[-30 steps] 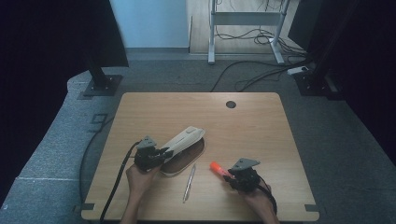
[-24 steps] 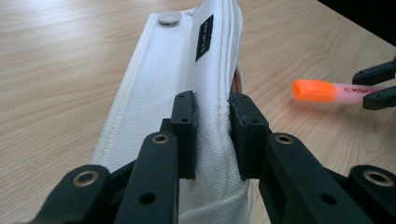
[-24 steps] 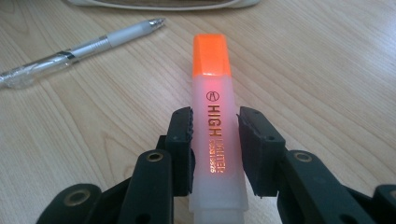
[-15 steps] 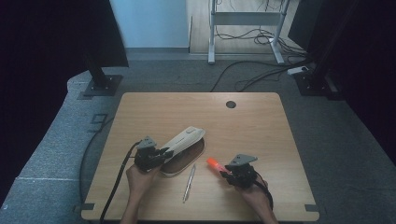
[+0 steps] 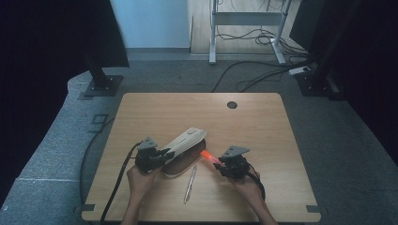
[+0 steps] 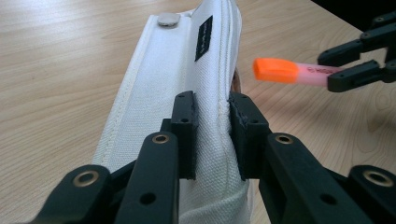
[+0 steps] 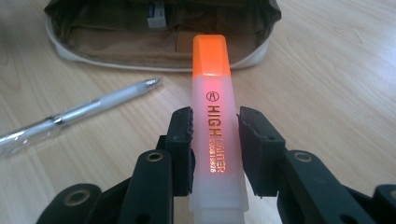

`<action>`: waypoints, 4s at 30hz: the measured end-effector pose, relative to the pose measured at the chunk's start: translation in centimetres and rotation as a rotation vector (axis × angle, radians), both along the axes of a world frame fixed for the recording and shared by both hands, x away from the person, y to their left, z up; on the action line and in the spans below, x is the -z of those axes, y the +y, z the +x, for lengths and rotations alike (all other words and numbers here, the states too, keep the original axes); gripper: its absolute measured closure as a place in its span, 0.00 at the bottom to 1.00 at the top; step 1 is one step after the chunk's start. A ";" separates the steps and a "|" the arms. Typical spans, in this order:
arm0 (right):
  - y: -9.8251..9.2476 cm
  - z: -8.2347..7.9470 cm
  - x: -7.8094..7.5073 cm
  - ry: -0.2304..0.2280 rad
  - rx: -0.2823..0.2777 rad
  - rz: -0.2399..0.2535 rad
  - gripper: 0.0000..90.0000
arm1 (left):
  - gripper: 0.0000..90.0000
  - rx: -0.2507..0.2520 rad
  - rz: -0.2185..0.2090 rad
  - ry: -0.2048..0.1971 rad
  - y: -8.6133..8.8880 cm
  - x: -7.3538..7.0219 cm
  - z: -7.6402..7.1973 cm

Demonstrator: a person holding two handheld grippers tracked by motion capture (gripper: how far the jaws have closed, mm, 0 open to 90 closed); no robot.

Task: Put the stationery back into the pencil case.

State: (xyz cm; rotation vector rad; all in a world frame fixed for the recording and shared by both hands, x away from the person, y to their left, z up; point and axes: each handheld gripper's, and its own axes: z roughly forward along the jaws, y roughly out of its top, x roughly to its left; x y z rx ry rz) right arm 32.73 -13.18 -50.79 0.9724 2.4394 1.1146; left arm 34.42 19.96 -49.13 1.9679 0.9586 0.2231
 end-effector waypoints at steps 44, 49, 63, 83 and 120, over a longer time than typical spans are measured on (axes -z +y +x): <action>9.2 6.7 1.9 0.009 -0.096 -0.028 0.72 | 0.82 0.008 -0.016 -0.002 0.0 0.0 0.0; 9.5 7.1 2.1 0.006 -0.110 -0.020 0.70 | 0.82 0.002 -0.014 -0.003 0.1 0.0 0.1; 6.0 5.1 0.2 -0.023 -0.076 -0.005 0.59 | 0.82 0.000 -0.016 -0.006 0.1 0.0 0.1; 5.8 4.9 2.7 0.026 -0.043 -0.049 0.71 | 0.82 0.001 -0.019 -0.003 0.1 0.0 0.0; 7.1 9.3 3.1 -0.018 0.021 -0.044 0.80 | 0.82 0.026 -0.052 0.011 0.0 0.1 0.2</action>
